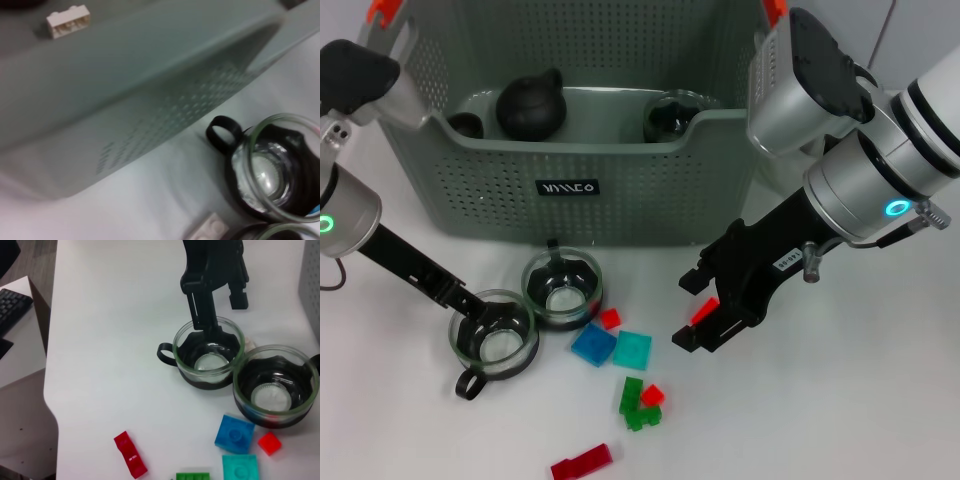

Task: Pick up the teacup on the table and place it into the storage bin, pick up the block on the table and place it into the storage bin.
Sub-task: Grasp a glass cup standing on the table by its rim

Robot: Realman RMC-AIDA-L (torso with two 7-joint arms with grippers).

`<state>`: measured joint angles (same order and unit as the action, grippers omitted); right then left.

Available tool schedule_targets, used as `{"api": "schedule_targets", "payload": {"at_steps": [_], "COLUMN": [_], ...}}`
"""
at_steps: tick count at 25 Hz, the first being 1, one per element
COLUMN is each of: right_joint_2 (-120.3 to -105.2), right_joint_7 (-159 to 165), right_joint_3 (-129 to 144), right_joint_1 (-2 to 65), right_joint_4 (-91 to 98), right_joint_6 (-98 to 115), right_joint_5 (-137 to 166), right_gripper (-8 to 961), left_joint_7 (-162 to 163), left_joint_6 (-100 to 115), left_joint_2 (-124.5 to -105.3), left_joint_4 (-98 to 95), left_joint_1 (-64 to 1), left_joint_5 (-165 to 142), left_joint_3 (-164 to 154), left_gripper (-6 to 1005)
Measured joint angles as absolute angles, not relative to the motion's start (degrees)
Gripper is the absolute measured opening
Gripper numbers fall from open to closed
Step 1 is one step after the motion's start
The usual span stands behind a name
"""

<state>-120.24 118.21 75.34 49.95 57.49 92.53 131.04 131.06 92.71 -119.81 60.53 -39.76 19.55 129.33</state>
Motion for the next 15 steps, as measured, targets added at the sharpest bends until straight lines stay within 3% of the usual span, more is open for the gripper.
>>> {"api": "schedule_targets", "payload": {"at_steps": [15], "right_joint_2": [-120.24], "right_joint_7": [118.02], "right_joint_3": [75.23], "right_joint_1": [50.17], "right_joint_4": [57.48], "right_joint_6": [91.22], "right_joint_5": [131.04], "right_gripper": [762], "left_joint_7": [131.13], "left_joint_6": [90.05], "left_joint_2": [-120.92], "left_joint_4": [59.4], "left_joint_1": [-39.75], "left_joint_5": [17.82], "left_joint_3": [125.98], "left_gripper": [812]}}
